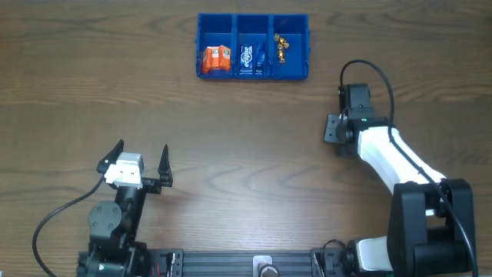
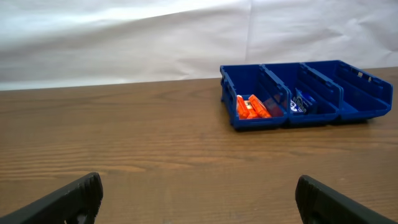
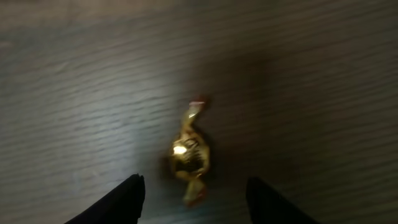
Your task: Sort Candies Into Trays
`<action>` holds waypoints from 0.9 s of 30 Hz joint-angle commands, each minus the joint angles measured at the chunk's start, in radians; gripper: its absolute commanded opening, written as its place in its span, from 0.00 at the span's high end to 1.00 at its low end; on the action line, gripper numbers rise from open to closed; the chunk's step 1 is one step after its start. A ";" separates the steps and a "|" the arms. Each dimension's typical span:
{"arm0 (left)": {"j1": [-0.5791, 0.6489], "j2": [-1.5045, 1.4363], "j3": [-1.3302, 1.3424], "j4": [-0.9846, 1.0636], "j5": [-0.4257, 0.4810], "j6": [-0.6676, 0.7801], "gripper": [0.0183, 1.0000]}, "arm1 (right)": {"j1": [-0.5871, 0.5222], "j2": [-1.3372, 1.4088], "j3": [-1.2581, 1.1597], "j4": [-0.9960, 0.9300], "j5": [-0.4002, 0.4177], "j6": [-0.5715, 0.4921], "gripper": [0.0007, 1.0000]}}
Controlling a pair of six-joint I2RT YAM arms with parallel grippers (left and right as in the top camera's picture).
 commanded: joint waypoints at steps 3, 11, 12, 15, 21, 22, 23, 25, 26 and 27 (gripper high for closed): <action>0.003 -0.006 -0.015 -0.043 -0.003 -0.011 0.00 | -0.019 0.023 -0.004 0.044 0.006 0.013 0.45; 0.003 -0.006 -0.015 -0.042 -0.003 -0.011 0.00 | -0.023 0.056 -0.004 0.063 0.005 0.013 0.48; 0.003 -0.006 -0.015 -0.043 -0.003 -0.011 0.00 | -0.023 0.056 -0.004 0.063 0.005 0.013 0.48; 0.003 -0.006 -0.015 -0.043 -0.003 -0.011 0.00 | -0.023 0.056 -0.004 0.063 0.005 0.013 0.50; 0.003 -0.006 -0.015 -0.043 -0.003 -0.011 0.00 | -0.022 0.060 -0.004 0.063 -0.002 0.013 0.54; 0.003 -0.006 -0.015 -0.043 -0.003 -0.011 0.00 | -0.022 0.064 -0.004 0.063 -0.002 0.014 0.54; 0.003 -0.006 -0.015 -0.043 -0.003 -0.011 0.00 | -0.022 0.069 -0.004 0.063 -0.002 0.014 0.55; 0.003 -0.006 -0.015 -0.043 -0.003 -0.011 0.00 | -0.021 0.079 -0.004 0.068 -0.005 0.014 0.55; 0.003 -0.006 -0.015 -0.043 -0.003 -0.011 0.00 | -0.020 0.082 -0.004 0.071 -0.006 0.014 0.55; 0.003 -0.006 -0.015 -0.042 -0.003 -0.011 0.00 | -0.017 0.084 -0.004 0.072 -0.005 0.014 0.56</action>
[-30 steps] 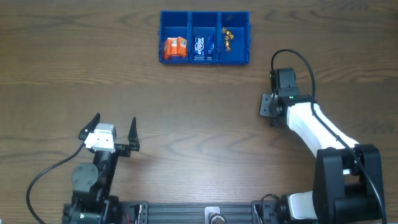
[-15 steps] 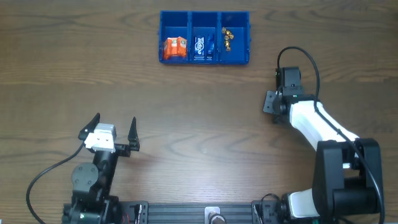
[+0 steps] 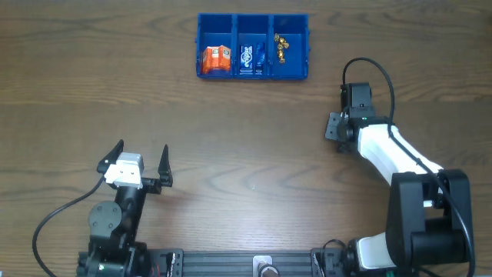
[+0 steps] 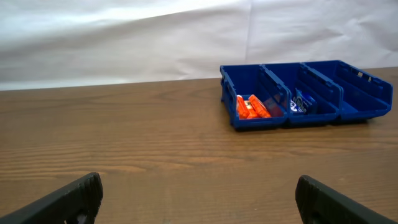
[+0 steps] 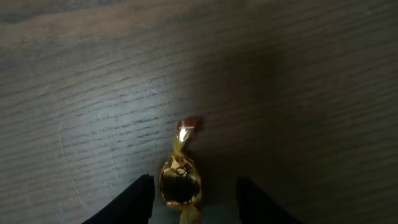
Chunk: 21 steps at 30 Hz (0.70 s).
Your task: Sort Candies Into Trays
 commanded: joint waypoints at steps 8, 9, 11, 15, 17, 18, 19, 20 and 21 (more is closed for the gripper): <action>0.003 -0.006 -0.015 -0.043 -0.003 -0.011 0.00 | 0.004 0.033 -0.004 0.011 -0.007 0.010 0.70; 0.003 -0.006 -0.015 -0.043 -0.003 -0.011 0.00 | 0.004 0.033 -0.004 0.013 -0.011 0.010 0.73; 0.003 -0.006 -0.015 -0.043 -0.003 -0.011 0.00 | 0.004 0.033 -0.004 0.014 -0.011 0.010 0.76; 0.003 -0.006 -0.015 -0.043 -0.003 -0.011 0.00 | 0.017 0.032 -0.002 0.016 -0.011 0.010 0.82; 0.003 -0.006 -0.015 -0.043 -0.003 -0.011 0.00 | 0.023 0.031 0.006 0.016 -0.011 0.010 0.84; 0.003 -0.006 -0.015 -0.043 -0.003 -0.011 0.00 | 0.030 0.024 0.015 0.015 -0.011 0.010 0.84; 0.003 -0.006 -0.015 -0.043 -0.003 -0.011 0.00 | 0.036 0.016 0.021 0.015 -0.011 0.010 0.84; 0.003 -0.006 -0.015 -0.043 -0.003 -0.011 0.00 | 0.047 0.000 0.031 0.018 -0.010 0.010 0.84; 0.003 -0.006 -0.015 -0.043 -0.003 -0.011 0.00 | 0.068 -0.038 0.046 0.029 -0.003 0.005 0.84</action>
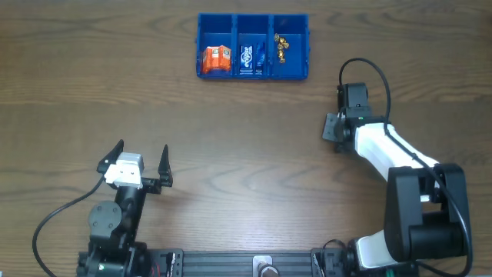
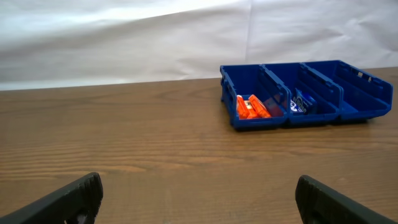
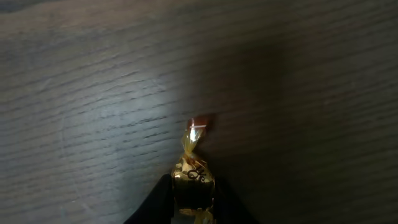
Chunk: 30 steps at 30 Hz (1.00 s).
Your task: Sort Candies Into Trays
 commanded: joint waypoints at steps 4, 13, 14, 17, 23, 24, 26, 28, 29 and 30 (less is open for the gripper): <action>0.003 -0.006 -0.015 -0.043 -0.003 -0.011 0.00 | 0.126 -0.200 0.118 0.075 0.065 -0.008 0.86; 0.003 -0.006 -0.015 -0.042 -0.003 -0.011 0.00 | 0.193 -0.156 0.295 0.452 0.077 -0.029 0.88; 0.003 -0.006 -0.015 -0.043 -0.003 -0.011 0.00 | 0.193 -0.126 0.304 0.487 0.077 -0.029 0.88; 0.003 -0.006 -0.015 -0.043 -0.003 -0.011 0.00 | 0.193 -0.028 0.348 0.520 0.058 -0.026 0.88; 0.003 -0.006 -0.015 -0.042 -0.003 -0.011 0.00 | 0.204 0.149 0.467 0.440 0.039 -0.026 0.88; 0.003 -0.006 -0.015 -0.043 -0.003 -0.011 0.00 | 0.204 0.165 0.473 0.442 0.039 -0.026 0.88; 0.003 -0.006 -0.015 -0.043 -0.003 -0.011 0.00 | 0.204 0.187 0.478 0.446 0.040 -0.027 0.88; 0.003 -0.006 -0.015 -0.043 -0.003 -0.011 0.00 | 0.204 0.198 0.480 0.446 0.042 -0.030 0.87; 0.003 -0.006 -0.015 -0.043 -0.003 -0.011 0.00 | 0.204 0.200 0.480 0.446 0.045 -0.030 0.87; 0.003 -0.006 -0.015 -0.043 -0.003 -0.011 0.00 | 0.204 0.202 0.480 0.446 0.048 -0.031 0.87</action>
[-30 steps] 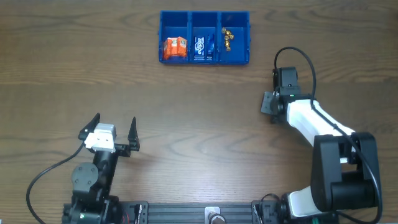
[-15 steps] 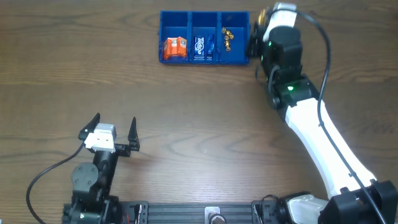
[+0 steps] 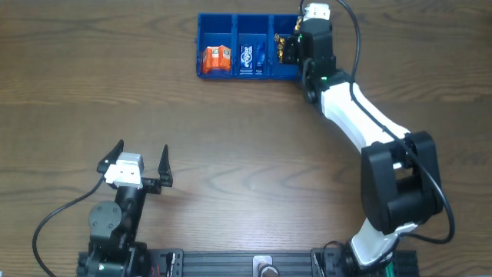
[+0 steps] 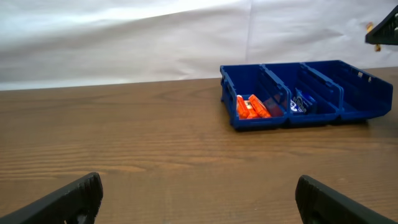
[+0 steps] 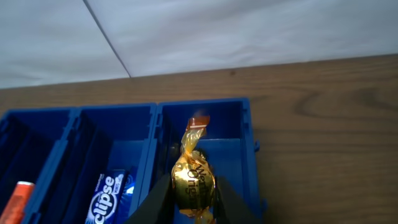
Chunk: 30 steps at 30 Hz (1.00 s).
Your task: Sort Candies Into Trays
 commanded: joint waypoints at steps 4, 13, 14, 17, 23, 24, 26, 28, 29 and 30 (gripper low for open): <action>0.003 -0.006 -0.015 -0.043 -0.003 -0.011 0.00 | 0.006 0.008 0.042 0.004 0.014 -0.019 0.87; 0.003 -0.006 -0.015 -0.043 -0.003 -0.011 0.00 | 0.031 0.008 0.042 0.008 0.014 -0.019 0.42; 0.003 -0.006 -0.015 -0.043 -0.003 -0.011 0.00 | 0.034 0.008 0.042 0.010 0.014 -0.019 0.35; 0.003 -0.006 -0.015 -0.043 -0.003 -0.011 0.00 | 0.037 0.008 0.042 0.013 0.014 -0.018 0.23; 0.003 -0.006 -0.015 -0.043 -0.003 -0.011 0.00 | 0.028 -0.046 0.042 -0.020 0.014 -0.045 0.15; 0.003 -0.006 -0.015 -0.043 -0.003 -0.011 0.00 | 0.023 -0.074 0.042 -0.048 0.014 -0.073 0.12; 0.003 -0.006 -0.015 -0.043 -0.003 -0.011 0.00 | 0.002 -0.167 0.029 -0.126 0.014 -0.145 0.03; 0.003 -0.006 -0.015 -0.043 -0.003 -0.011 0.00 | -0.027 -0.272 -0.005 -0.166 0.014 -0.194 0.00; 0.003 -0.006 -0.015 -0.043 -0.003 -0.011 0.00 | -0.050 -0.360 -0.049 -0.171 0.015 -0.230 0.00; 0.003 -0.006 -0.015 -0.043 -0.003 -0.011 0.00 | -0.069 -0.430 -0.091 -0.164 0.015 -0.251 0.00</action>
